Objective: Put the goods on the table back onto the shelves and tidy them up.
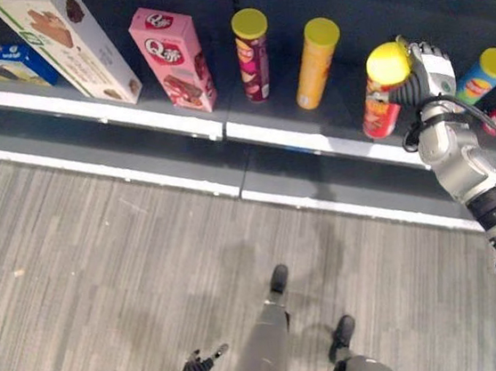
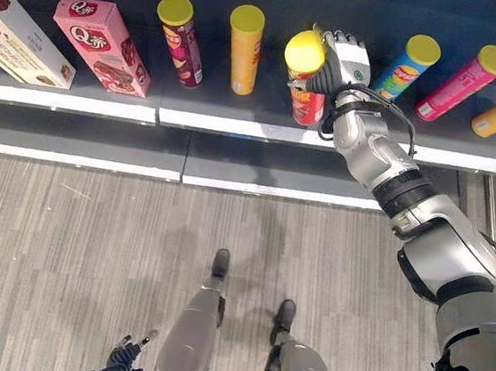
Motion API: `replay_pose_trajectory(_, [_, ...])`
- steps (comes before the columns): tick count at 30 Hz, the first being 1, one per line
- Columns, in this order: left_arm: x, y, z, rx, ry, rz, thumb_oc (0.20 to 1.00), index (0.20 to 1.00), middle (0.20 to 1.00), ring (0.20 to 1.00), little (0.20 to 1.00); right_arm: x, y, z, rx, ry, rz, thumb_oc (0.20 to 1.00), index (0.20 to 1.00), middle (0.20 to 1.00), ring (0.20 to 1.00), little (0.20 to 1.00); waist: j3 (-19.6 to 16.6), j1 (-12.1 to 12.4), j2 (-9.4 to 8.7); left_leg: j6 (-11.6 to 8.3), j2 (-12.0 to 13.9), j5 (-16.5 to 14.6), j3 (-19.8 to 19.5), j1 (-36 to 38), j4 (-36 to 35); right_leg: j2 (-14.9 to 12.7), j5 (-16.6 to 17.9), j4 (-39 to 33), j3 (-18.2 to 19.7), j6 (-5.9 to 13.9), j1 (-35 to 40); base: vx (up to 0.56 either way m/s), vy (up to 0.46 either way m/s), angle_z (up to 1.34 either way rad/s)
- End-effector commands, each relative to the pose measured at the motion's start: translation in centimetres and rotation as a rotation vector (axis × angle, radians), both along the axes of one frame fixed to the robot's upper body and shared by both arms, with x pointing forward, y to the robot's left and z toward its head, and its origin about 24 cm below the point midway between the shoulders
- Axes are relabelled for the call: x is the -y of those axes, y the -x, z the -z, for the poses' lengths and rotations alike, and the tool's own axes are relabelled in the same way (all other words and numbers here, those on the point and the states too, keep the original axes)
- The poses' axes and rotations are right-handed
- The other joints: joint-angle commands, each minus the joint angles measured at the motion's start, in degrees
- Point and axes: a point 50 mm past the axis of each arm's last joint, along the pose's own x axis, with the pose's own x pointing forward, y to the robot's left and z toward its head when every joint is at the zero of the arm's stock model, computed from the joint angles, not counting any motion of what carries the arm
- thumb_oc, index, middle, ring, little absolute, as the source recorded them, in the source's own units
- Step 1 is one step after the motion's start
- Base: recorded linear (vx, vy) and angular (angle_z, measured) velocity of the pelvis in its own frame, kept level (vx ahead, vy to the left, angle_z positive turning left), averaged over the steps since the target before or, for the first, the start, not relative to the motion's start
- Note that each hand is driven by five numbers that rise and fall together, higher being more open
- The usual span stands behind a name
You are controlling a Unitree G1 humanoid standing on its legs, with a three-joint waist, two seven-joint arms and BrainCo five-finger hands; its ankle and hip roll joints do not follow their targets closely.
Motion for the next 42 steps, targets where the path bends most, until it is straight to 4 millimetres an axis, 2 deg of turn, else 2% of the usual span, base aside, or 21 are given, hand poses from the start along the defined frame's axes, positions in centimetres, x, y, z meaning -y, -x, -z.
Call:
replay_pose_trajectory(1, [-0.4, 2.0, 0.5, -0.073, -0.036, 0.04, 1.0, 1.0, 1.0, 1.0, 1.0, 0.5, 0.1, -1.9, 0.086, -0.061, 0.0, 0.2, 0.2, 0.2, 0.2, 0.2, -4.36, 0.28, 0.61, -2.98, 3.05, -1.01, -2.38, 2.71, -6.49, -4.87, -0.88, 7.42, -0.8, 2.85, -0.14, 0.01, 0.018, 0.06])
replay_pose_trajectory(7, [-0.6, 2.1, 0.5, -0.087, -0.048, 0.063, 1.0, 1.0, 1.0, 1.0, 1.0, 1.0, -0.2, -2.2, 0.089, -0.129, 0.005, 0.2, 0.2, 0.2, 0.2, 0.2, -4.65, 0.5, 0.79, -2.48, 2.03, -1.44, -2.93, 3.43, -6.42, -5.5, -0.04, 8.34, -1.03, 3.14, -0.03, 0.0, 0.027, 0.04])
replay_pose_trajectory(8, [-0.2, 4.7, 1.4, -0.219, -0.029, 0.133, 1.0, 1.0, 1.0, 1.0, 1.0, 5.8, 1.1, 4.1, -0.318, -0.18, -0.042, 0.2, 0.2, 0.2, 0.2, 0.2, -9.73, -5.97, 2.95, -5.94, 7.04, 1.63, 4.48, 13.75, -9.89, 3.8, -8.87, 4.48, -0.18, -3.48, 7.97, 0.06, 0.085, 0.11])
replay_pose_trajectory(14, [0.2, 2.6, 0.7, -0.122, -0.016, 0.169, 1.0, 1.0, 1.0, 1.0, 1.0, 5.5, 1.1, 4.0, -0.309, -0.165, -0.034, 0.2, 0.2, 0.2, 0.2, 0.2, -10.55, -4.95, 2.13, -4.9, 5.88, 0.64, 5.52, 15.12, -11.29, 2.36, -8.31, 4.34, -0.04, -2.2, 7.65, 0.08, 0.055, -0.09])
replay_pose_trajectory(17, [0.1, 2.4, 0.5, -0.103, -0.008, 0.158, 1.0, 1.0, 1.0, 1.0, 1.0, 5.6, 1.0, 3.5, -0.298, -0.151, -0.031, 0.2, 0.2, 0.2, 0.2, 0.2, -10.47, -4.44, 1.91, -4.63, 5.54, 0.36, 5.71, 14.87, -11.18, 1.97, -7.98, 4.05, -0.05, -1.76, 7.38, 0.05, 0.035, -0.11])
replay_pose_trajectory(22, [-0.5, 3.9, 0.8, -0.144, -0.013, 0.135, 1.0, 1.0, 1.0, 1.0, 1.0, 5.4, 0.8, 2.1, -0.25, -0.12, -0.023, 0.2, 0.2, 0.2, 0.2, 0.2, -10.51, -3.41, 1.5, -3.93, 4.78, -0.44, 5.85, 14.4, -10.87, 1.08, -7.27, 3.61, 0.02, -0.9, 6.99, 0.07, 0.065, -0.05])
replay_pose_trajectory(24, [-0.9, 5.3, 1.1, -0.199, -0.022, 0.107, 1.0, 1.0, 1.0, 1.0, 1.0, 5.1, 0.6, 1.3, -0.223, -0.117, -0.035, 0.2, 0.2, 0.2, 0.2, 0.2, -10.64, -2.93, 1.18, -3.47, 4.32, -1.09, 5.66, 14.06, -10.55, 0.49, -7.09, 3.84, 0.16, -0.38, 6.56, 0.1, 0.1, 0.09])
replay_pose_trajectory(27, [-1.4, 6.1, 1.3, -0.238, -0.035, 0.088, 1.0, 1.0, 1.0, 1.0, 1.0, 4.6, 0.5, 0.8, -0.209, -0.118, -0.051, 0.2, 0.2, 0.2, 0.2, 0.2, -10.51, -2.43, 0.72, -2.99, 3.78, -1.68, 5.29, 13.45, -9.77, 0.03, -7.14, 4.36, 0.22, -0.03, 6.37, 0.09, 0.096, 0.06])
replay_pose_trajectory(32, [-1.9, 6.7, 1.3, -0.263, -0.051, 0.079, 1.0, 1.0, 1.0, 1.0, 1.0, 3.8, 0.2, 0.5, -0.201, -0.128, -0.074, 0.2, 0.2, 0.2, 0.2, 0.2, -10.16, -1.49, 0.11, -1.16, 2.09, -3.4, 3.93, 12.96, -8.53, -1.6, -7.01, 9.18, 0.72, 0.85, 4.5, 0.1, 0.143, 0.04])
replay_pose_trajectory(34, [-2.2, 6.5, 1.1, -0.263, -0.063, 0.083, 1.0, 1.0, 1.0, 1.0, 1.0, 3.1, 0.1, 0.4, -0.193, -0.14, -0.097, 0.2, 0.2, 0.2, 0.2, 0.2, -9.41, -1.42, 0.3, 0.27, 0.88, -4.53, 3.15, 13.03, -7.33, -2.93, -5.43, 15.23, 1.31, 1.41, 2.35, 0.09, 0.208, 0.05])
replay_pose_trajectory(36, [-2.3, 6.3, 1.1, -0.257, -0.065, 0.088, 1.0, 1.0, 1.0, 1.0, 1.0, 2.8, 0.1, 0.3, -0.19, -0.137, -0.106, 0.2, 0.2, 0.2, 0.2, 0.2, -8.97, -1.32, 0.54, 0.86, 0.39, -4.89, 2.88, 13.04, -7.01, -3.38, -4.78, 17.97, 1.68, 1.45, 1.04, 0.05, 0.151, 0.08])
replay_pose_trajectory(37, [-2.4, 6.0, 1.0, -0.253, -0.068, 0.101, 1.0, 1.0, 1.0, 1.0, 1.0, 2.6, 0.0, 0.2, -0.188, -0.139, -0.112, 0.2, 0.2, 0.2, 0.2, 0.2, -8.25, -1.51, 0.99, 1.67, -0.27, -5.25, 2.16, 13.25, -6.5, -3.63, -3.44, 23.03, 2.6, 1.32, -0.75, 0.06, 0.163, 0.2])
replay_pose_trajectory(38, [-2.4, 6.0, 1.0, -0.253, -0.068, 0.101, 1.0, 1.0, 1.0, 1.0, 1.0, 2.6, 0.0, 0.2, -0.188, -0.139, -0.112, 0.2, 0.2, 0.2, 0.2, 0.2, -8.25, -1.5, 0.96, 1.69, -0.31, -5.26, 2.19, 13.22, -6.47, -3.69, -3.51, 23.17, 2.64, 1.34, -0.85, 0.04, 0.148, 0.24])
replay_pose_trajectory(40, [-2.5, 5.8, 0.9, -0.256, -0.076, 0.117, 1.0, 1.0, 1.0, 1.0, 1.0, 2.2, -0.1, 0.1, -0.184, -0.136, -0.127, 0.2, 0.2, 0.2, 0.2, 0.2, -7.32, -1.81, 1.62, 2.18, -0.62, -5.58, 1.71, 14.07, -6.59, -3.81, -1.95, 28.32, 3.47, 1.15, -3.0, 0.06, 0.11, 0.23])
replay_pose_trajectory(42, [-2.8, 5.2, 0.7, -0.24, -0.079, 0.12, 1.0, 1.0, 1.0, 1.0, 1.0, 1.6, -0.2, 0.4, -0.203, -0.126, -0.143, 0.2, 0.2, 0.2, 0.2, 0.2, -6.79, -2.29, 2.1, 1.83, -0.27, -6.11, 1.06, 16.34, -7.8, -3.96, -3.23, 25.0, 3.06, -0.02, -5.58, 0.12, 0.044, 0.22])
